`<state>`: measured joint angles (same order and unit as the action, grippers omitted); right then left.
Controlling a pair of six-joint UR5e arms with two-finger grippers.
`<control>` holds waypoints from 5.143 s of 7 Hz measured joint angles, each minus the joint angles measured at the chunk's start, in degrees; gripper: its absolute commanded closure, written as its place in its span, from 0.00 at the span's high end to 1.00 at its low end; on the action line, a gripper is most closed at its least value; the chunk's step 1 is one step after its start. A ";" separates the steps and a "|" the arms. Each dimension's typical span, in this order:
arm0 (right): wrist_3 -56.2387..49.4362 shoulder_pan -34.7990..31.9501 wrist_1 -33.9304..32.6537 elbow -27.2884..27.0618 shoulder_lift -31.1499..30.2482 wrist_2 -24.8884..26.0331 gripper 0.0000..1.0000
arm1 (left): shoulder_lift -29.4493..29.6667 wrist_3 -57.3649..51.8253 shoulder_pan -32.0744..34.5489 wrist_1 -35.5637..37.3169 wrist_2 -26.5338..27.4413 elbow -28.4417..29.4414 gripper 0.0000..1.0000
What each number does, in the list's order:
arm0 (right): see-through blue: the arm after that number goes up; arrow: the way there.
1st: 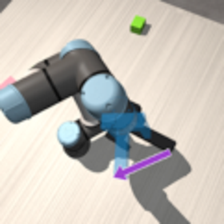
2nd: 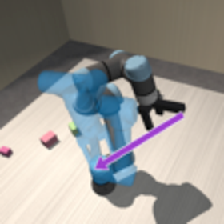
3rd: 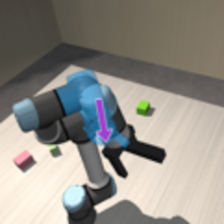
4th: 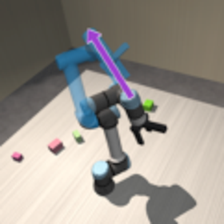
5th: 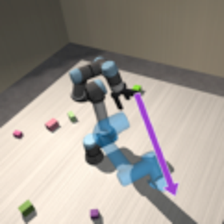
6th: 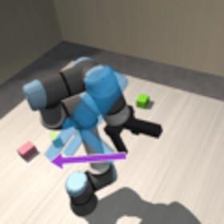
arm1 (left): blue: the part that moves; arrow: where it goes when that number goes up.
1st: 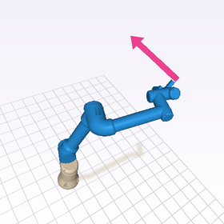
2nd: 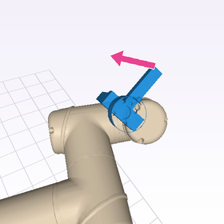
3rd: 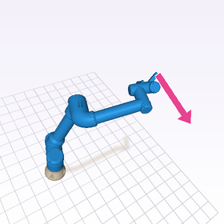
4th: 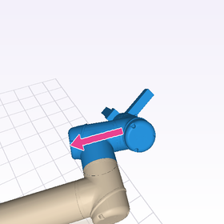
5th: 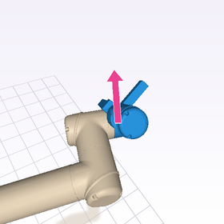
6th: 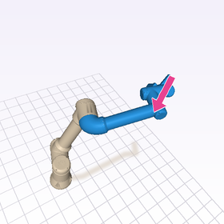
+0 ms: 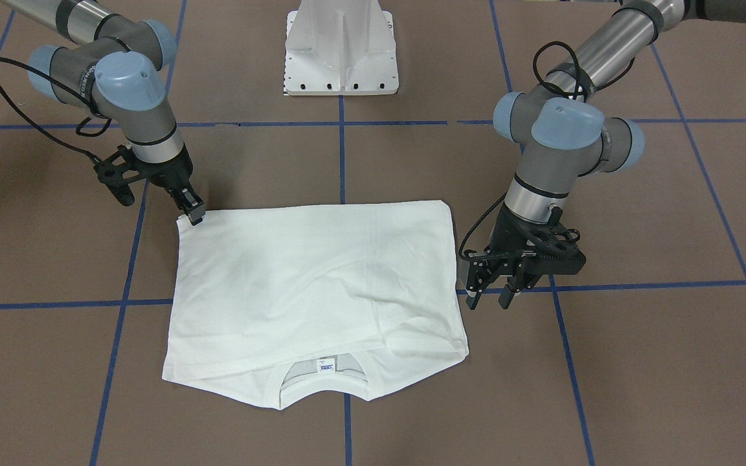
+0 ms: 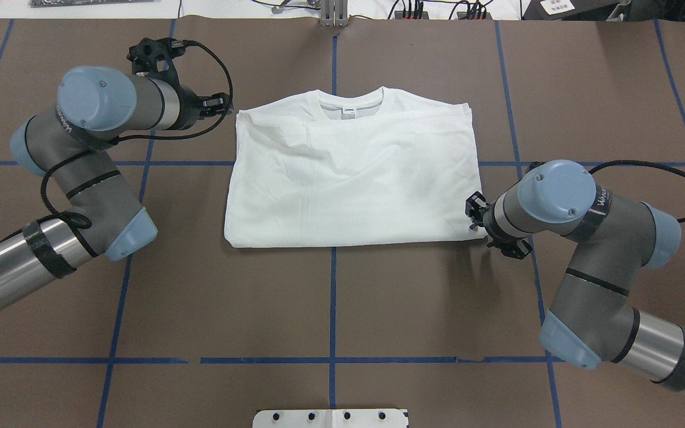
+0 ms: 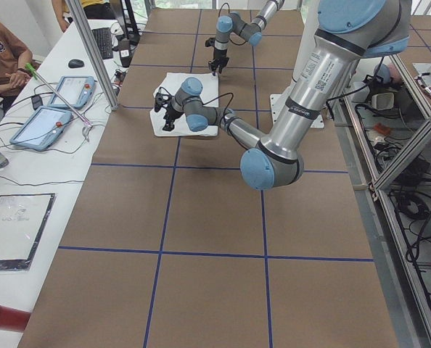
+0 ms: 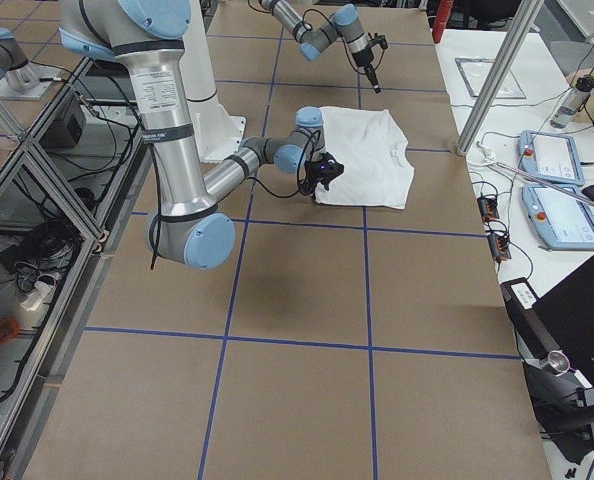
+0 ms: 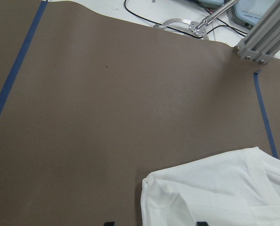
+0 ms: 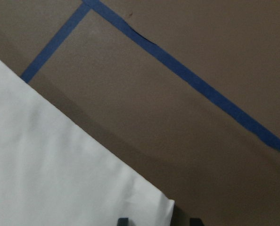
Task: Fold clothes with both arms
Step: 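Grasp the folded shirt corner nearest the right gripper, then drag the folded white shirt toward the robot with the right gripper, rotating it, then move the right gripper to the collar while the left gripper reaches the shirt edge, then straighten the shirt square with the right gripper while the left gripper pulls its far corner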
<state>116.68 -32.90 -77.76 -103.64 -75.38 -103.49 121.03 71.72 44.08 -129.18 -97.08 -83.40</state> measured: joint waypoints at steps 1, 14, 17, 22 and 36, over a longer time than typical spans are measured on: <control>0.02 0.06 -0.01 0.15 -0.01 0.45 0.00 | 0.00 0.02 0.06 0.04 0.03 -0.03 0.65; 0.35 27.56 -2.40 -28.52 -19.93 -12.07 1.00 | -6.93 6.37 -2.89 0.77 -9.95 -14.65 1.00; -0.82 7.97 -2.39 -23.32 -11.53 -11.66 1.00 | -7.95 19.98 -12.01 8.71 -11.39 -21.08 0.99; -11.51 -6.34 -2.36 -14.80 -2.07 -10.10 1.00 | -5.01 28.04 -22.93 11.14 -7.44 -15.80 0.61; -11.39 -6.22 -1.86 -12.69 -0.59 -8.54 1.00 | 17.37 10.64 -1.66 -9.15 0.00 23.30 0.50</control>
<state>105.30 -39.11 -79.62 -116.33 -75.96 -112.04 138.40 82.36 42.42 -138.33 -97.08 -60.11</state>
